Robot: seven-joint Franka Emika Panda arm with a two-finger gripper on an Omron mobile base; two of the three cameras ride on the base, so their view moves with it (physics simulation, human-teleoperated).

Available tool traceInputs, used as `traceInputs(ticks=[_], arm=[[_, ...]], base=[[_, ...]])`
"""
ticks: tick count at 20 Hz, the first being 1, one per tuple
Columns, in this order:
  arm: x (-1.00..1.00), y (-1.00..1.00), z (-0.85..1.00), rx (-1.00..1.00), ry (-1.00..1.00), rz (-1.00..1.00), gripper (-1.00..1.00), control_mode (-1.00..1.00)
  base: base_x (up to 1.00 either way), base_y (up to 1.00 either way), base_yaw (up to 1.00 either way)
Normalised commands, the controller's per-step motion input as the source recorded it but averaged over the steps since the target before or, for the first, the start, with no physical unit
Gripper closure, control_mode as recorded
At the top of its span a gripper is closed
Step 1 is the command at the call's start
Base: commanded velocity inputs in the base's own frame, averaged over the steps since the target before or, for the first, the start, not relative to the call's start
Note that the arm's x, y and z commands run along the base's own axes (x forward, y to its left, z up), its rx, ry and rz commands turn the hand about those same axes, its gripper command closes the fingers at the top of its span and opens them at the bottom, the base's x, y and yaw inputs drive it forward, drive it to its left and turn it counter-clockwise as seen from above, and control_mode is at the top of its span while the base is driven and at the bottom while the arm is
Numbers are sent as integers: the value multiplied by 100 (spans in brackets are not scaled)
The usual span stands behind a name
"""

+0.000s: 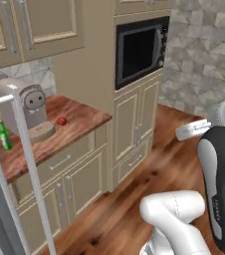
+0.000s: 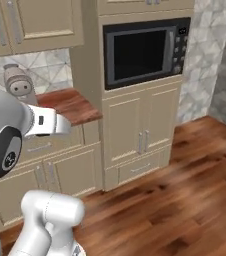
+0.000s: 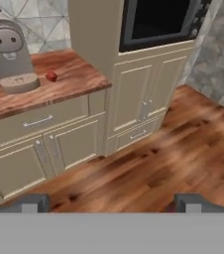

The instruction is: Place the liquor and beer on the top shelf of the fridge to keep them out of children's reach, and place the bell pepper on lower shelves for easy access.

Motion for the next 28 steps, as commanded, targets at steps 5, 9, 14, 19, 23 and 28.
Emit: traceInputs(ticks=[5, 9, 14, 19, 23, 28], arm=[[0, 0, 0, 0, 0, 0, -100, 100], [0, 0, 0, 0, 0, 0, -100, 100], [0, 0, 0, 0, 0, 0, -100, 100], [0, 0, 0, 0, 0, 0, -100, 100], [0, 0, 0, 0, 0, 0, -100, 100], [0, 0, 0, 0, 0, 0, -100, 100]], base=[[71, -2, 61], [74, 0, 58], [74, 0, 54], [69, 4, 48], [52, 6, 42], [50, 3, 35]])
